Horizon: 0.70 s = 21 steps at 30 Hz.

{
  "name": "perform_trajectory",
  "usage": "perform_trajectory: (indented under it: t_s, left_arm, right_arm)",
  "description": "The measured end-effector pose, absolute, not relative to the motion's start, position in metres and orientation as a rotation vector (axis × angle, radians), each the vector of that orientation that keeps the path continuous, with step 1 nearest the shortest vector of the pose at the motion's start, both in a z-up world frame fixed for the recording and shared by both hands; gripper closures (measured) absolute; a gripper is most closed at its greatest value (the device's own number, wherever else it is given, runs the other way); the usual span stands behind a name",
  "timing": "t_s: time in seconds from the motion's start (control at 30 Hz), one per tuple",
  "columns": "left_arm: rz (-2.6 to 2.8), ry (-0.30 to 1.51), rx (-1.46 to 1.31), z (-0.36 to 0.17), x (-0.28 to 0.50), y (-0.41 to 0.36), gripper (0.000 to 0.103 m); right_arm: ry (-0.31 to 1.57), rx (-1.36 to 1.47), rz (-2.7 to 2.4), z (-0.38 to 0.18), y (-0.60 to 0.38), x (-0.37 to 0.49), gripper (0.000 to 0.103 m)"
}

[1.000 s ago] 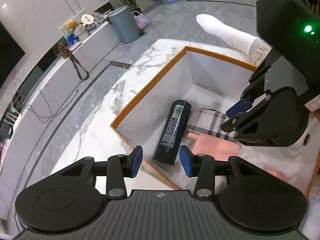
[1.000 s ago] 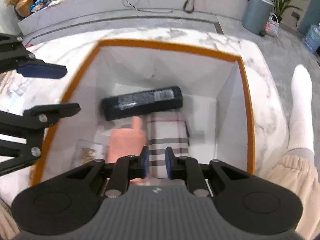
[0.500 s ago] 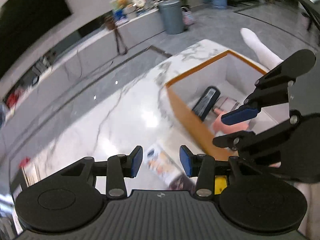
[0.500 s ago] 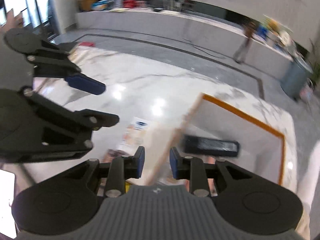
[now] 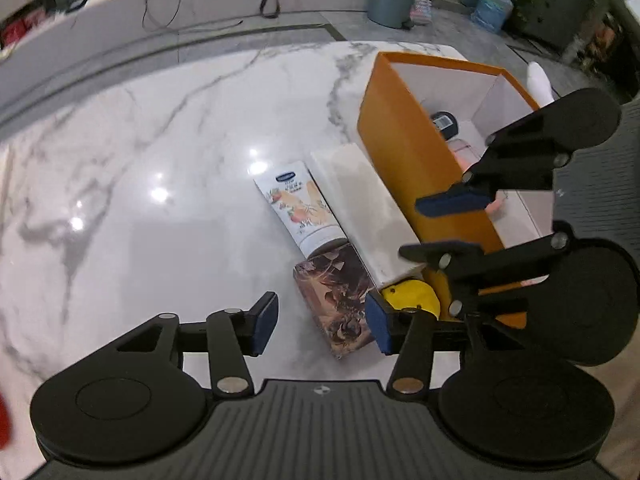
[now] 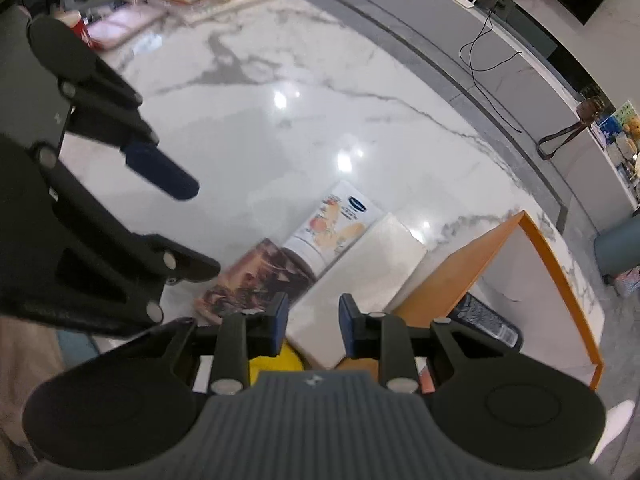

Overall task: Organize rigid objects
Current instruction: 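Grasp the printed card box with the left tool while the right tool grasps the yellow tape measure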

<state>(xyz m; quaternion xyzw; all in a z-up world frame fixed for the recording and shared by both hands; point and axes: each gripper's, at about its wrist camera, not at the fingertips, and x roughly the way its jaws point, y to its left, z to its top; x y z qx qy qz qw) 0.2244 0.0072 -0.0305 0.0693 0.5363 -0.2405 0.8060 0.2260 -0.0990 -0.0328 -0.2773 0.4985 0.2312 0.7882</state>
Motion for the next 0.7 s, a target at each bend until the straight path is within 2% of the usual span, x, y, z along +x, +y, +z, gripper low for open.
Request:
perform_trajectory:
  t_s: [0.03, 0.1, 0.27, 0.63, 0.7]
  left_arm:
    - [-0.507, 1.160, 0.136, -0.038, 0.227, 0.006, 0.041]
    - [-0.505, 1.186, 0.103, -0.050, 0.231, 0.006, 0.029]
    - [-0.515, 1.251, 0.021, -0.078, 0.234, -0.002, 0.023]
    - [-0.471, 1.278, 0.072, -0.101, 0.238, -0.026, 0.021]
    - [-0.481, 1.279, 0.075, -0.100, 0.236, -0.025, 0.028]
  right_arm:
    - [1.068, -0.627, 0.486, -0.037, -0.099, 0.228, 0.077]
    - [1.064, -0.656, 0.479, -0.040, -0.100, 0.230, 0.077]
    - [1.077, -0.651, 0.532, -0.044, -0.108, 0.239, 0.073]
    - [1.096, -0.642, 0.579, -0.056, -0.113, 0.250, 0.073]
    - [1.094, -0.641, 0.585, -0.057, -0.113, 0.251, 0.073]
